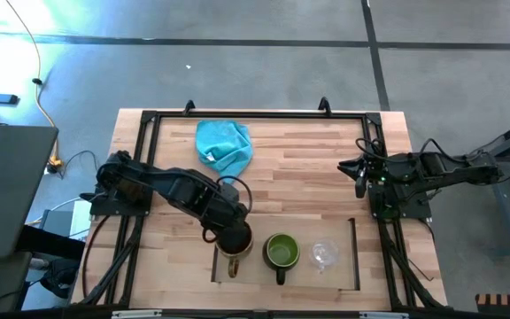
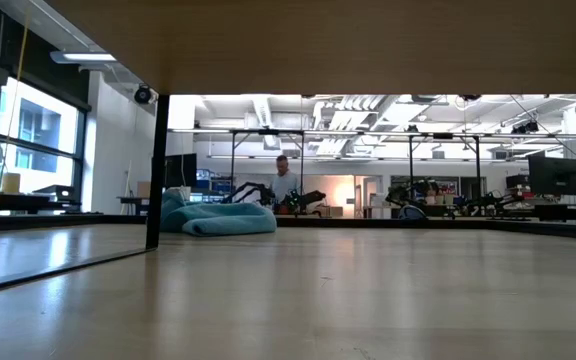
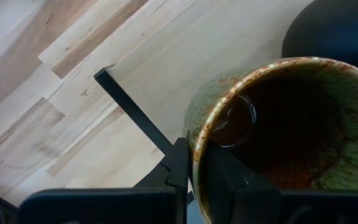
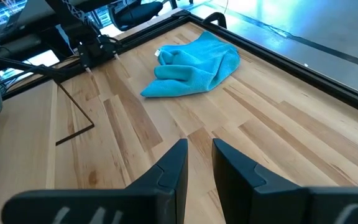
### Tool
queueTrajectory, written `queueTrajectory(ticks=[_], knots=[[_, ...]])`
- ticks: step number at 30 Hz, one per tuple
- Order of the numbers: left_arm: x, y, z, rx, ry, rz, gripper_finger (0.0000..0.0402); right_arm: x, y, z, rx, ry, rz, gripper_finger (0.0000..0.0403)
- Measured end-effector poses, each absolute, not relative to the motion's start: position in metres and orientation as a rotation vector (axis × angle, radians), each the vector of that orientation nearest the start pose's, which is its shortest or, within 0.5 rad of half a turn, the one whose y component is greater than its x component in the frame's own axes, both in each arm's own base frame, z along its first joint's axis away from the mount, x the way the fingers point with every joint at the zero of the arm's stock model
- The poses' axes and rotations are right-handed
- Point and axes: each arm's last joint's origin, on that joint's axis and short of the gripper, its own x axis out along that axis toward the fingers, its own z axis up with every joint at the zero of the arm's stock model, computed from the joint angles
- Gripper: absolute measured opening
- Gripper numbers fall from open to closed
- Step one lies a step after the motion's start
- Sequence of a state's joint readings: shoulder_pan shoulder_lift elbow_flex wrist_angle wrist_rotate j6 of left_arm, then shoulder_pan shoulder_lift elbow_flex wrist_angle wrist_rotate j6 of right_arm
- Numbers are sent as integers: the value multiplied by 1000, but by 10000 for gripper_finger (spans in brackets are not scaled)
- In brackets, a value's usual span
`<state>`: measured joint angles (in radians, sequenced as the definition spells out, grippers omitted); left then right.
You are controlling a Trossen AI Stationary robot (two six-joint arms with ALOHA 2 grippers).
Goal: Stack small to large cups/mugs on shelf
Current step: Put the brown mug on the shelf
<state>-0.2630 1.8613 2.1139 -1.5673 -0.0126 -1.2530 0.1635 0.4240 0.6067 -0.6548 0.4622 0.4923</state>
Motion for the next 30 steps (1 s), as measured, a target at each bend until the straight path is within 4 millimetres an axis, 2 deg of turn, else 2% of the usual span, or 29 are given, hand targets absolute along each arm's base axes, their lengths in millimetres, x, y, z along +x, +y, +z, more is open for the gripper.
queueTrajectory(ticks=[30], knots=[[329,-96,382,-871,1229,610,14,94,2,273,331,368,-395,64]])
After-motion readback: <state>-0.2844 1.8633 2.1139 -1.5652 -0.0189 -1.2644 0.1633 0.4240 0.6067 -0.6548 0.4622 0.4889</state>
